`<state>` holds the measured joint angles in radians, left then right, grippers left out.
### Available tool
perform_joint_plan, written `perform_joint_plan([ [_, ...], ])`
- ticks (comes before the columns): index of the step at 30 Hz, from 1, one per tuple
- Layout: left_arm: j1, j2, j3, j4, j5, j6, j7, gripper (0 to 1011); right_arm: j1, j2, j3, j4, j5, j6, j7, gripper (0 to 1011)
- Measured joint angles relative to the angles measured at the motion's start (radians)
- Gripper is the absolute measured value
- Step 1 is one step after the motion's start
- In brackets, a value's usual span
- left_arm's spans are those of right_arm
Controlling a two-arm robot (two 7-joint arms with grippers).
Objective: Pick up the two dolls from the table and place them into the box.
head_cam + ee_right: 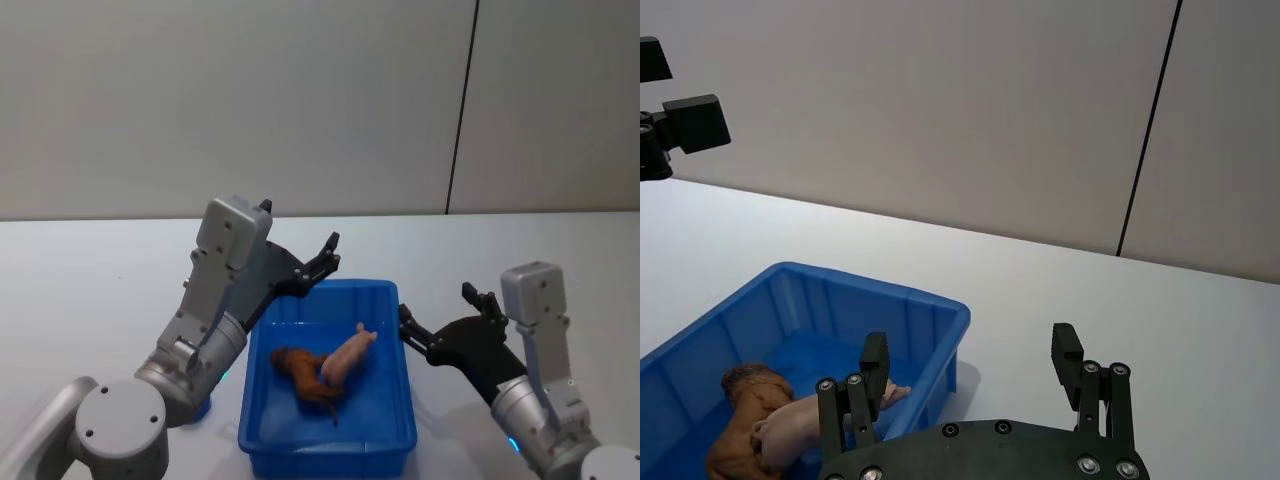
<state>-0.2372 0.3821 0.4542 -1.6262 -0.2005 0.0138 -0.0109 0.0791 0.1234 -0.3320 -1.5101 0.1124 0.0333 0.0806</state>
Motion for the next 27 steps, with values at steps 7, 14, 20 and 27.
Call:
perform_joint_plan([
  [7,0.003,0.001,-0.002,0.0,-0.002,0.001,0.002,1001,-0.012,0.006,0.002,-0.013,0.001,0.0,-0.018,1001],
  [14,0.012,0.01,-0.009,-0.004,-0.02,0.013,0.012,1001,-0.018,0.009,0.003,-0.019,0.001,0.0,-0.027,1001],
  [20,0.028,0.027,-0.023,-0.01,-0.05,0.036,0.026,1001,-0.021,0.011,0.004,-0.023,0.001,0.0,-0.032,1001],
  [27,0.047,0.048,-0.04,-0.015,-0.085,0.064,0.039,1001,-0.023,0.012,0.005,-0.026,0.001,0.0,-0.035,1001],
])
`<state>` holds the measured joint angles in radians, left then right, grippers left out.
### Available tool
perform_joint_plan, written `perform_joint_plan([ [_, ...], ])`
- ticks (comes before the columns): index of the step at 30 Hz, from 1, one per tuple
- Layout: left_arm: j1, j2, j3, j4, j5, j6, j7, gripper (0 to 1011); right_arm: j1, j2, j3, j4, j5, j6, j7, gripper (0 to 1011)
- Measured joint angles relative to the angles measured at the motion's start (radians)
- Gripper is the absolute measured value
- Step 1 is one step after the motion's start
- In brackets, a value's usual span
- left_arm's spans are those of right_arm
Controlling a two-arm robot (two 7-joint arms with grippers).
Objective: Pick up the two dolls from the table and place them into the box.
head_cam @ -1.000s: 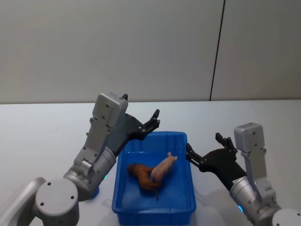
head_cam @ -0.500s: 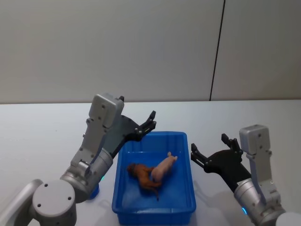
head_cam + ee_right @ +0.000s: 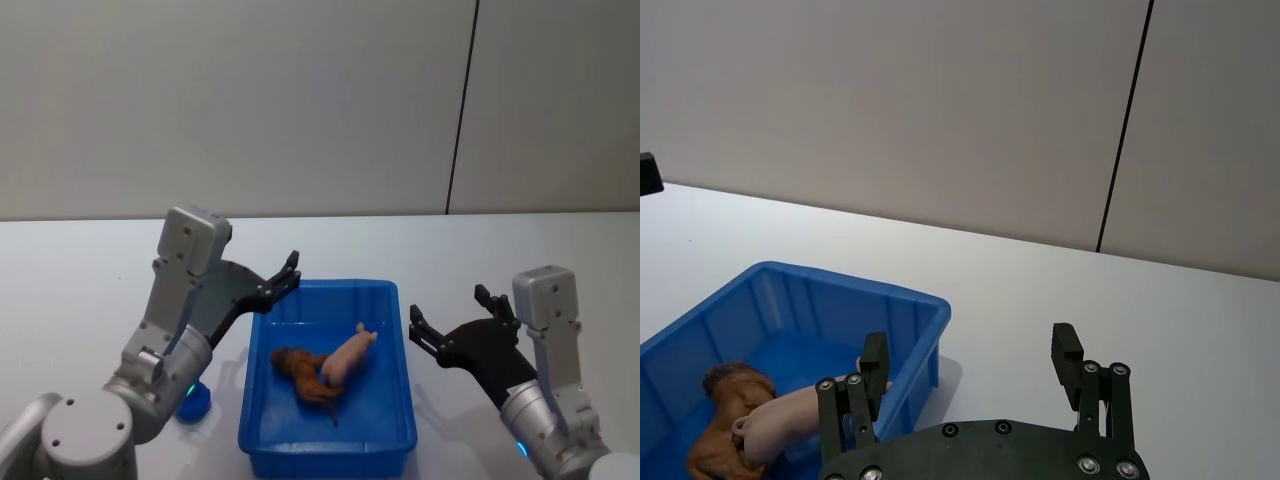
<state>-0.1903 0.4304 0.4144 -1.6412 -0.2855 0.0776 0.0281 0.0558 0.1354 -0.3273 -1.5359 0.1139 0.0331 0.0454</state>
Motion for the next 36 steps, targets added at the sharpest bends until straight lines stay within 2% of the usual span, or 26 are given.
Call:
perform_joint_plan([
  [10,0.03,0.031,-0.022,-0.001,-0.048,0.051,0.012,1001,-0.001,0.001,0.0,-0.002,0.0,0.0,-0.002,1001],
  [36,0.103,0.088,-0.058,0.016,-0.125,0.143,0.043,1001,-0.003,0.001,0.0,-0.003,0.0,0.0,-0.004,1001],
])
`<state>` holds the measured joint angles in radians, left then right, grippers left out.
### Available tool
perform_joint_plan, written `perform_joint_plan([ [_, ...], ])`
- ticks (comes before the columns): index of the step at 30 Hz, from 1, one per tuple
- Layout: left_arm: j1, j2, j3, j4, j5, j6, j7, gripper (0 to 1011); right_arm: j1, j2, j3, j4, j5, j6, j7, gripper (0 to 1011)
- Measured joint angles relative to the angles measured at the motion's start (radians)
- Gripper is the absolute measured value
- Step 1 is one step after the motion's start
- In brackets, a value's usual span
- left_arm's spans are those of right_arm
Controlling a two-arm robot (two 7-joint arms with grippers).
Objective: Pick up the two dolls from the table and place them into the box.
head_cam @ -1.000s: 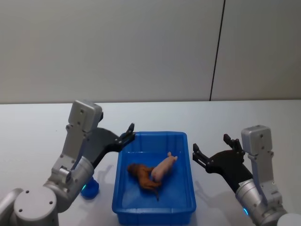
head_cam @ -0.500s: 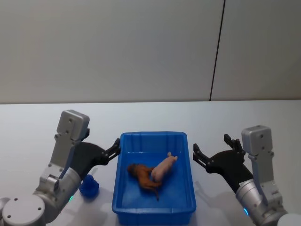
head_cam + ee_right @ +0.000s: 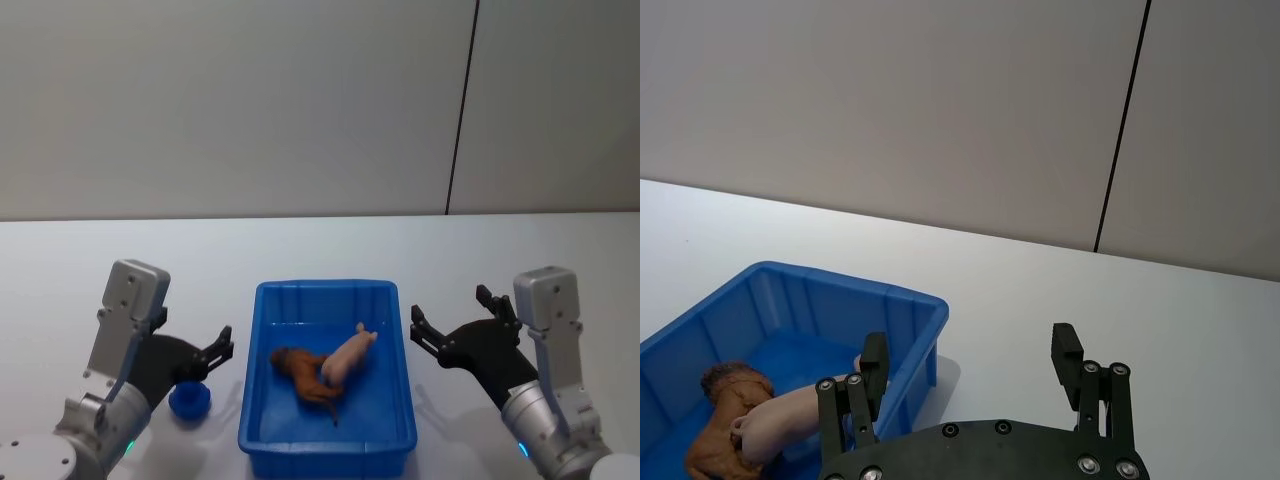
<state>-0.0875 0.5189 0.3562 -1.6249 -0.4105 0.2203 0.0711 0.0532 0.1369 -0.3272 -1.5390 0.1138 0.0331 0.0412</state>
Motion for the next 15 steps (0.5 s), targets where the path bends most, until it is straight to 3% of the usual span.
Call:
perform_joint_plan([
  [15,0.031,0.014,-0.01,0.018,-0.04,0.021,-0.023,1001,0.0,0.0,0.0,0.0,0.0,0.0,0.0,1001],
])
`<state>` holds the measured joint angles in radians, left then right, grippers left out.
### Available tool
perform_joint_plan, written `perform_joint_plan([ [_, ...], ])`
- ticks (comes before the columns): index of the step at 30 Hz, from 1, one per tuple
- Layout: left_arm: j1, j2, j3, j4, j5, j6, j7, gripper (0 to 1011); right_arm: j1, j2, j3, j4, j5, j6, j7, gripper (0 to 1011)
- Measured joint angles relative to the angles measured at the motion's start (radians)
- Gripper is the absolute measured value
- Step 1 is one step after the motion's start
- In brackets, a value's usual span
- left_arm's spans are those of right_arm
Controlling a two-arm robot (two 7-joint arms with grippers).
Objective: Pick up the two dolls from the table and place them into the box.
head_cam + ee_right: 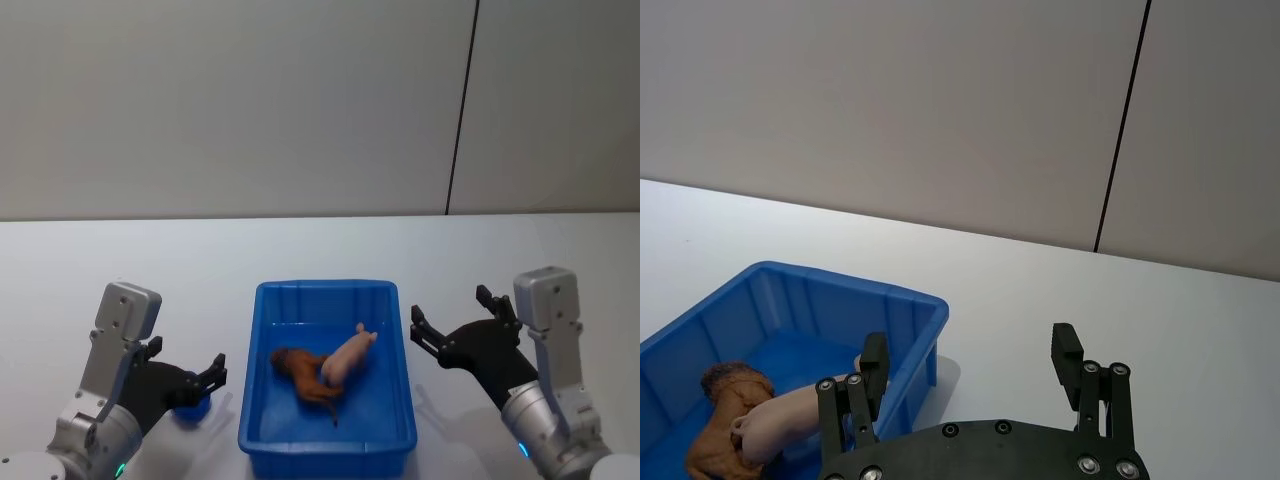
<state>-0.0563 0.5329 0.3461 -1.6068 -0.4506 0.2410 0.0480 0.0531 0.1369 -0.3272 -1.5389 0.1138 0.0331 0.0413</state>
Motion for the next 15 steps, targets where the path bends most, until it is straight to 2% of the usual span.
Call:
perform_joint_plan([
  [15,-0.001,-0.006,-0.005,0.027,-0.01,0.016,-0.031,1001,0.0,0.0,0.0,0.0,0.0,0.0,0.0,1001],
])
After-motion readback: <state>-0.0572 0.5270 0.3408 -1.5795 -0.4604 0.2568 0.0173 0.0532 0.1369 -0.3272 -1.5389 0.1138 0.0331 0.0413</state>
